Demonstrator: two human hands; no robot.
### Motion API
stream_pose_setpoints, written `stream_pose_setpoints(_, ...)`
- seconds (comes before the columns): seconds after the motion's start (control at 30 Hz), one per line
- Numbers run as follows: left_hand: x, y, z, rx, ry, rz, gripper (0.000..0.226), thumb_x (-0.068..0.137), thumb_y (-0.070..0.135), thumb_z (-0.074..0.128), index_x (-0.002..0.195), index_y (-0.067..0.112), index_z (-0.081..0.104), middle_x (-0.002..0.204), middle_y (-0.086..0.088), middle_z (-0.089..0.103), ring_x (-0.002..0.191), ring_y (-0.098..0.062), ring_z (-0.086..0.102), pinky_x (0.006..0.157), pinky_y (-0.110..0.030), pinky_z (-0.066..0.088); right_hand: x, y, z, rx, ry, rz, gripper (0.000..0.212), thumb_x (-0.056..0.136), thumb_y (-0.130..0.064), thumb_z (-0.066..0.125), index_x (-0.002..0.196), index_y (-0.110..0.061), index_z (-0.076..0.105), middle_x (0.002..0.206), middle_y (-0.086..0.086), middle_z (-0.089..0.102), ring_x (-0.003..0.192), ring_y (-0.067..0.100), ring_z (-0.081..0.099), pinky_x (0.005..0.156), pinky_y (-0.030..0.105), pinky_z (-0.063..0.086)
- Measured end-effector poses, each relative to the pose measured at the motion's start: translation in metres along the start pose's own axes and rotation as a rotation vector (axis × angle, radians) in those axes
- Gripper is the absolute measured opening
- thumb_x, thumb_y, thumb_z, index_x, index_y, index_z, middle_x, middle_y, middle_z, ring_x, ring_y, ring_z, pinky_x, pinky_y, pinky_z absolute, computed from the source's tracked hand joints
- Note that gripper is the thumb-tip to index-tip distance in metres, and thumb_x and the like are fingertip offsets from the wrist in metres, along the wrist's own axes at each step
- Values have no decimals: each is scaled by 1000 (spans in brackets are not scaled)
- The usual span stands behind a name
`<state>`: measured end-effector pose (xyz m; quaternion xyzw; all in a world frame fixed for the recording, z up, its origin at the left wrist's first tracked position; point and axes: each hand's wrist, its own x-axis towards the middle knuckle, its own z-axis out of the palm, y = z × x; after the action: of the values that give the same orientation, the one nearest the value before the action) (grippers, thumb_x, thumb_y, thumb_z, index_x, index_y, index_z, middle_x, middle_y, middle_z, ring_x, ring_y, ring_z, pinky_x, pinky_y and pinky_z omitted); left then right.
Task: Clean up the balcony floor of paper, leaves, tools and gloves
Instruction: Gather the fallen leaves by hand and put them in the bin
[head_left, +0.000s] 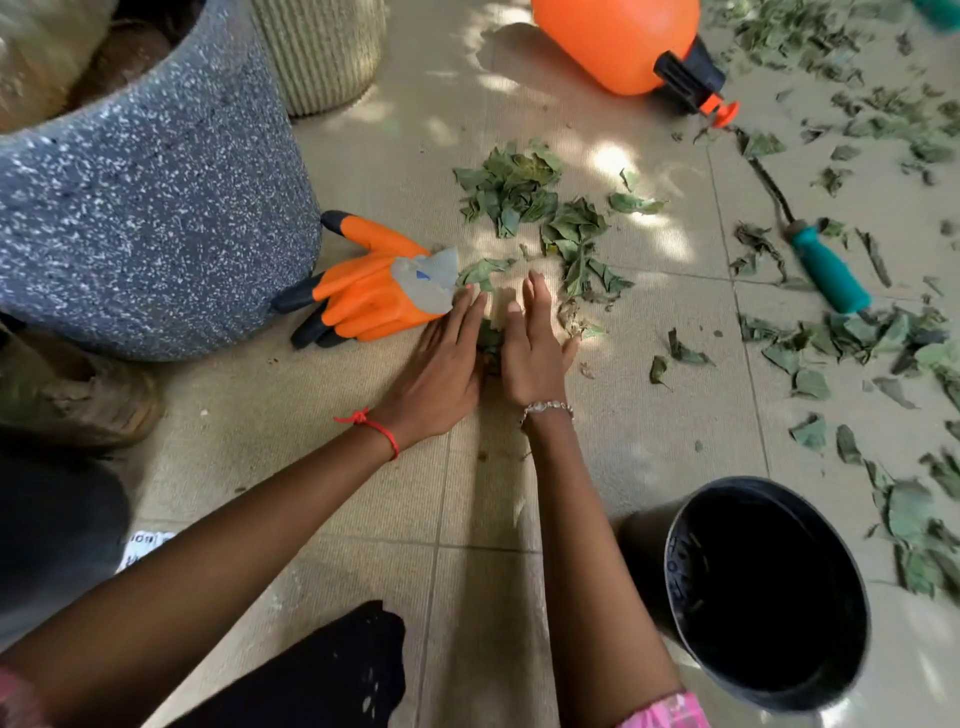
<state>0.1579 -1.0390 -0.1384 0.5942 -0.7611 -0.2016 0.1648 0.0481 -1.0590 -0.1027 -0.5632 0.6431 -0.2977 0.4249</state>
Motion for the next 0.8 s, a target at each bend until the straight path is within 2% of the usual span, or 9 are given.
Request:
stream_pose_setpoints(0.13,2,-1,5,-88,118,-75,69,87,26,34,148,3,12,157,-13,10,147,-23,6,120,-34,9,30,-8,3,-326,-49,-153,41,94,-26,29,131,-23,48,141,0,46,139,13,27,111,43,-16)
stream_pose_setpoints(0.23,2,-3,9,-86,165,-75,75,82,36,25,148,3,13,157,-12,10,147,-21,7,120,-32,8,35,-10,5,-472,-146,-218,44,93,-16,34,135,-23,44,148,-6,35,141,10,21,112,49,-14)
stream_pose_setpoints(0.3,1,-3,9,-94,166,-81,77,82,40,25,149,4,11,158,-11,8,147,-20,5,119,-30,6,32,-8,1,-503,-98,-235,40,91,-10,39,127,-20,52,139,-5,46,132,14,37,113,48,-8)
stream_pose_setpoints(0.4,0,-2,8,-112,159,-72,83,82,50,30,149,5,11,158,-9,7,147,-18,4,119,-29,6,25,-5,-8,-455,112,-262,26,84,-7,44,97,-14,65,104,1,63,101,22,57,112,43,13)
stream_pose_setpoints(0.53,-1,3,4,-24,130,-39,96,73,60,34,150,9,10,158,-5,5,146,-14,0,119,-27,2,26,2,-2,-350,124,-259,31,79,-10,44,96,-12,69,106,3,65,102,22,57,106,46,30)
stream_pose_setpoints(0.63,3,7,4,60,89,-40,102,69,69,24,149,8,10,158,-7,5,147,-18,3,120,-35,8,37,-11,-4,-162,240,-166,29,83,-8,44,86,-7,73,87,7,71,78,21,64,86,35,50)
stream_pose_setpoints(0.7,14,9,4,34,82,-63,106,71,76,17,149,5,13,157,-12,10,146,-24,9,119,-36,16,56,-30,-11,-63,346,-89,24,88,-5,48,88,-9,71,90,5,71,71,13,62,69,22,51)
stream_pose_setpoints(0.73,21,10,5,12,88,-63,101,74,72,19,148,3,15,156,-15,12,145,-28,14,117,-37,21,66,-39,-14,-77,382,-68,22,88,-6,49,89,-12,70,94,3,70,73,12,61,72,24,51)
stream_pose_setpoints(0.8,36,12,8,-21,109,-52,83,84,54,31,146,0,18,155,-18,14,143,-32,20,113,-39,28,85,-51,-21,-223,392,-18,20,89,-15,50,99,-19,68,110,-1,63,101,16,56,98,38,39)
